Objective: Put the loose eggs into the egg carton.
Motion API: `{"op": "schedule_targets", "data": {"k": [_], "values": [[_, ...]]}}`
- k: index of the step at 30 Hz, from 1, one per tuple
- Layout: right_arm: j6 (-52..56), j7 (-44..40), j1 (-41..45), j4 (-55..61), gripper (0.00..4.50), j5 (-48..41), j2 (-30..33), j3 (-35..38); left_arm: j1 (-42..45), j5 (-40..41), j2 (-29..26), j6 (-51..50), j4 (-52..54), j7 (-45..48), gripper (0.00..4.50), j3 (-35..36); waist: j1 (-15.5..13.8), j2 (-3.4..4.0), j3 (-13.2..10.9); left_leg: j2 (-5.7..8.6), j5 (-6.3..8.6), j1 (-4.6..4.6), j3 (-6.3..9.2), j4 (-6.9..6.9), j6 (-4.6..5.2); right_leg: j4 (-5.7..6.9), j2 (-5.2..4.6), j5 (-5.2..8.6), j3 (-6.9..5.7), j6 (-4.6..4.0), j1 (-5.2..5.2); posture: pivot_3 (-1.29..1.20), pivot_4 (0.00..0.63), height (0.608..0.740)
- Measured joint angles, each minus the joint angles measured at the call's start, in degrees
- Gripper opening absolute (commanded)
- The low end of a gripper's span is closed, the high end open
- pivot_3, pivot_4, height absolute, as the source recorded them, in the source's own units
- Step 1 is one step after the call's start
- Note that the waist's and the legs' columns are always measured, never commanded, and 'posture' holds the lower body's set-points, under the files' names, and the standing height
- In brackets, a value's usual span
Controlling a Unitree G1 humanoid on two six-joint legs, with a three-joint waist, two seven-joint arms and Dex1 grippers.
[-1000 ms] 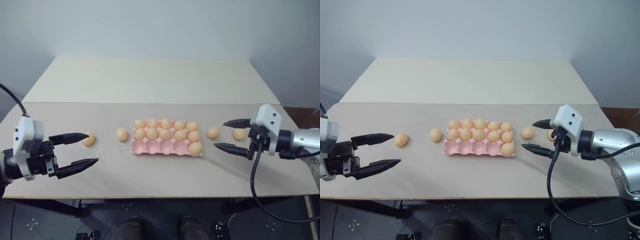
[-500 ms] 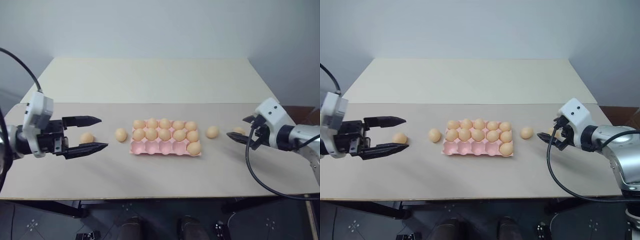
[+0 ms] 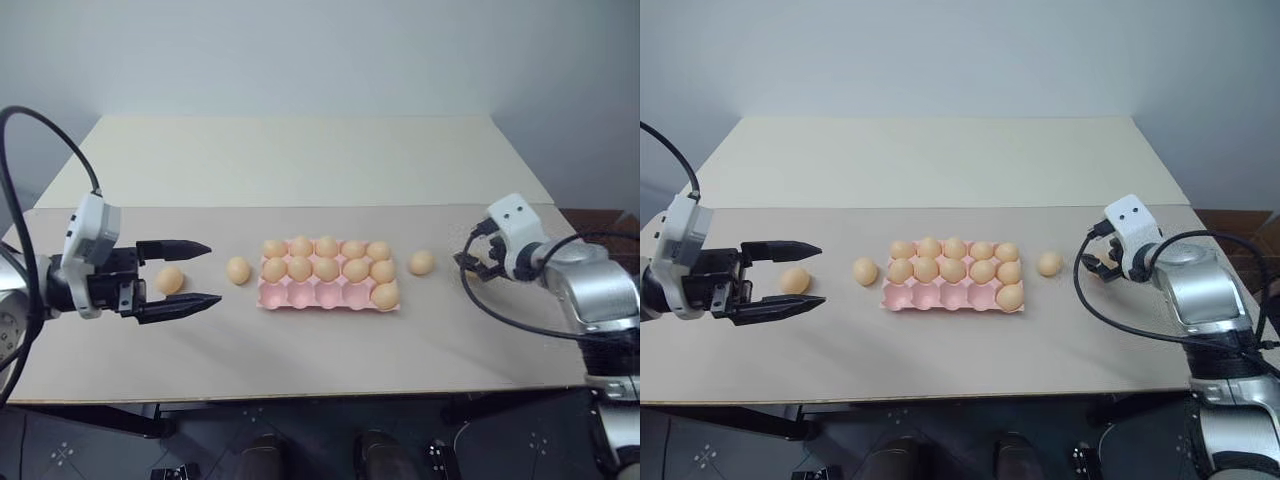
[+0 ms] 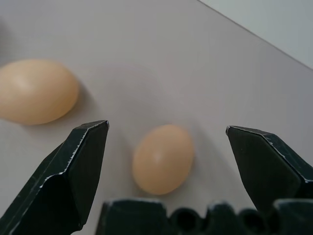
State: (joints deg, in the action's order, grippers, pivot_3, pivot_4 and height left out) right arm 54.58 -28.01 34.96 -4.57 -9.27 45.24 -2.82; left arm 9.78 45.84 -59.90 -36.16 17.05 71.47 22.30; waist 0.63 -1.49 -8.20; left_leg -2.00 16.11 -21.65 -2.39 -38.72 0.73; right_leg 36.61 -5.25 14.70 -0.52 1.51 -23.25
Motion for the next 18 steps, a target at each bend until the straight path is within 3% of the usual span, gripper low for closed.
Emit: {"op": "schedule_targets", "data": {"k": [13, 16, 18], "values": [[4.26, 1.83, 2.86, -8.04, 4.50, 1.31, -4.71, 0.09, 5.35, 4.07, 2.78, -1.66, 0.06, -2.71, 4.47, 0.01, 0.10, 0.00, 0.00, 0.01, 0.00, 0.01, 0.04, -0.02, 0.00, 0.04, 0.00, -0.01, -0.01, 0.02, 0.02, 0.00, 0.150, 0.740], [4.57, 2.92, 2.86, -9.73, 3.95, 1.28, -5.95, 1.17, 5.37, 3.89, 1.82, -1.64, -0.06, -1.74, 4.50, 0.01, 0.11, 0.01, 0.00, 0.01, 0.00, 0.03, 0.03, -0.02, 0.00, 0.05, 0.00, -0.01, 0.00, 0.02, 0.02, 0.00, 0.150, 0.740], [4.46, 3.23, 2.81, -10.29, 3.31, 1.31, -5.96, 1.52, 5.37, 3.87, 1.54, -1.63, -0.21, -1.27, 4.50, 0.01, 0.13, 0.01, 0.00, 0.01, 0.00, 0.04, 0.03, -0.02, 0.00, 0.06, 0.00, -0.01, 0.00, 0.02, 0.02, 0.00, 0.150, 0.740]]}}
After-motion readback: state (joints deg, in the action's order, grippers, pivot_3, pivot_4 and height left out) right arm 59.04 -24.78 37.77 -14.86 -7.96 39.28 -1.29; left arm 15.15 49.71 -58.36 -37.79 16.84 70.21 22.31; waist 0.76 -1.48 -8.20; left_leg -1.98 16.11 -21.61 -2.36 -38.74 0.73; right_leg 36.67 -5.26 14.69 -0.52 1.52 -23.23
